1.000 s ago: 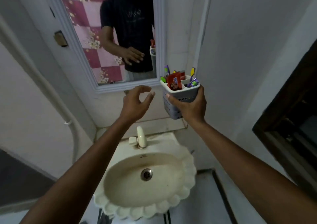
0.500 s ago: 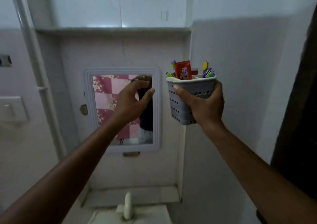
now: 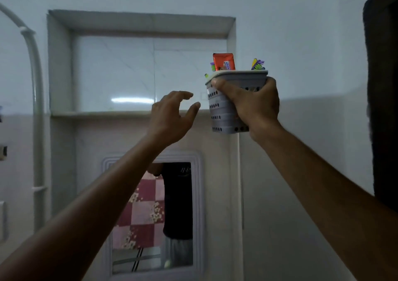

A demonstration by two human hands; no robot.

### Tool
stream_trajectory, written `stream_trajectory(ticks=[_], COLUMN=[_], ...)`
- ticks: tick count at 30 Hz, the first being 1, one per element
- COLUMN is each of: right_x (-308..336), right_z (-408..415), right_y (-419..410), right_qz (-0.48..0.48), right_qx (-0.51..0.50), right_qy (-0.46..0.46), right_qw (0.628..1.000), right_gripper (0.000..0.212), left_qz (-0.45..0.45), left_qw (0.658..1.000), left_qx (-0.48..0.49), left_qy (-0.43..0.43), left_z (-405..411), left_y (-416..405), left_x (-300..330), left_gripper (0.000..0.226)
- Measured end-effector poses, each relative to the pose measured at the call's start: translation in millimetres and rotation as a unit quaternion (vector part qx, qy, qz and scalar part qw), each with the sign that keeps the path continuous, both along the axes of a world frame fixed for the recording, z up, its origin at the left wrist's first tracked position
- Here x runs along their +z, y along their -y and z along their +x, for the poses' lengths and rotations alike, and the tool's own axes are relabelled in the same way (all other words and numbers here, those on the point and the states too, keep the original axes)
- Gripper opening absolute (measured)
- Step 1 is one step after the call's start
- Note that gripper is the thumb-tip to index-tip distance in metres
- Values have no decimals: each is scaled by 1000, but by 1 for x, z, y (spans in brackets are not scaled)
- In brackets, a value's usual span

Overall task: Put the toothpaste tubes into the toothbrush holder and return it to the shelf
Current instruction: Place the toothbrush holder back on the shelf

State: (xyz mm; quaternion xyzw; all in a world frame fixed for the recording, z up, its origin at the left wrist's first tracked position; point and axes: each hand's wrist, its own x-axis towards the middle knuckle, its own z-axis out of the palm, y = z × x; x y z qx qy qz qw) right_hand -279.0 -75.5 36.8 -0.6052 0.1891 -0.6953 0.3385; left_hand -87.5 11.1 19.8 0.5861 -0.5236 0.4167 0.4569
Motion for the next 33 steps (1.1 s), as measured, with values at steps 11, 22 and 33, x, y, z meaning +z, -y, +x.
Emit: stream_trajectory(ticks=[11,22,33], right_x=[70,65,14], right_z=[73,135,134], right_y=[44,88,97], right_qz=[-18,-45,-124], right_qx=[-50,-124,-193], right_qy=[13,-3,-139], right_qw=[999,991,963], right_gripper=[126,125,135], left_qz=[24,35,49], left_qw=[999,980,984], left_qx=[45,192,165], left_qy=[-14,35,45], left_z=[62,98,101], left_y=[48,82,72], left_x=[46,32,21], left_gripper=[46,51,54])
